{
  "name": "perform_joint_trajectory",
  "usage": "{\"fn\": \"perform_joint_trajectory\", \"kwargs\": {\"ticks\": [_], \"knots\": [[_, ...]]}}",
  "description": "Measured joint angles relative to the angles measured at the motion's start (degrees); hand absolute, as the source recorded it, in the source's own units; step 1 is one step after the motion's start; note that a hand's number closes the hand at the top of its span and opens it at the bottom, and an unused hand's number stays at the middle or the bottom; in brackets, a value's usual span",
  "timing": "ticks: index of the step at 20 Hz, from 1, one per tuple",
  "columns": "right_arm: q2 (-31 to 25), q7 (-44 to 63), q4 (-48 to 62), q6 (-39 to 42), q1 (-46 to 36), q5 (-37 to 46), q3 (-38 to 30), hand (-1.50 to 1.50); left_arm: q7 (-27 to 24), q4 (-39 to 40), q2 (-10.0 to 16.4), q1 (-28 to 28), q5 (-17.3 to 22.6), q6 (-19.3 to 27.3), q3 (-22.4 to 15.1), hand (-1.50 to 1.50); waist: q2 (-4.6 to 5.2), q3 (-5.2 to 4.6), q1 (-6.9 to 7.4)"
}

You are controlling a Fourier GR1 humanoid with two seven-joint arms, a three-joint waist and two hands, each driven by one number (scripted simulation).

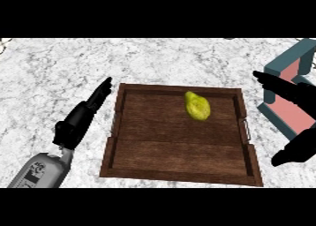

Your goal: Pick the pear from the tray and place it in the cardboard box

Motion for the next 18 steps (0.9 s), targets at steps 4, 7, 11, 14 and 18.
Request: {"fn": "perform_joint_trajectory", "kwargs": {"ticks": [4, 7, 11, 14, 18], "knots": [[1.93, 7.43, 0.98, 2.05, -4.13, -3.68, -0.27, -1.50, 0.43, 0.33, -1.33, -0.37, -1.43, -0.75, 0.93, 0.00, 0.01, 0.02, 0.18], [5.38, 10.17, 2.66, 1.50, -6.27, -2.66, 0.23, -1.50, 1.77, -0.30, -2.34, -0.52, -2.37, -1.63, 1.74, 0.00, 0.02, 0.04, 0.26], [9.96, 9.79, 6.07, 1.28, -7.92, 1.44, 1.37, -1.50, 1.71, -0.46, -3.95, 0.31, -4.24, -2.43, 2.41, 0.00, 0.04, 0.04, 0.37], [12.68, 9.97, 8.75, 1.84, -9.28, 4.17, 2.35, -1.50, 1.68, 1.26, -4.85, -0.99, -4.76, -3.80, 4.02, 0.00, 0.07, 0.05, 0.30], [15.28, 9.24, 11.17, 2.97, -8.71, 7.72, 3.11, -1.50, 1.72, 0.05, -5.97, 0.76, -6.36, -4.27, 4.81, 0.00, 0.05, 0.06, 0.30]]}}
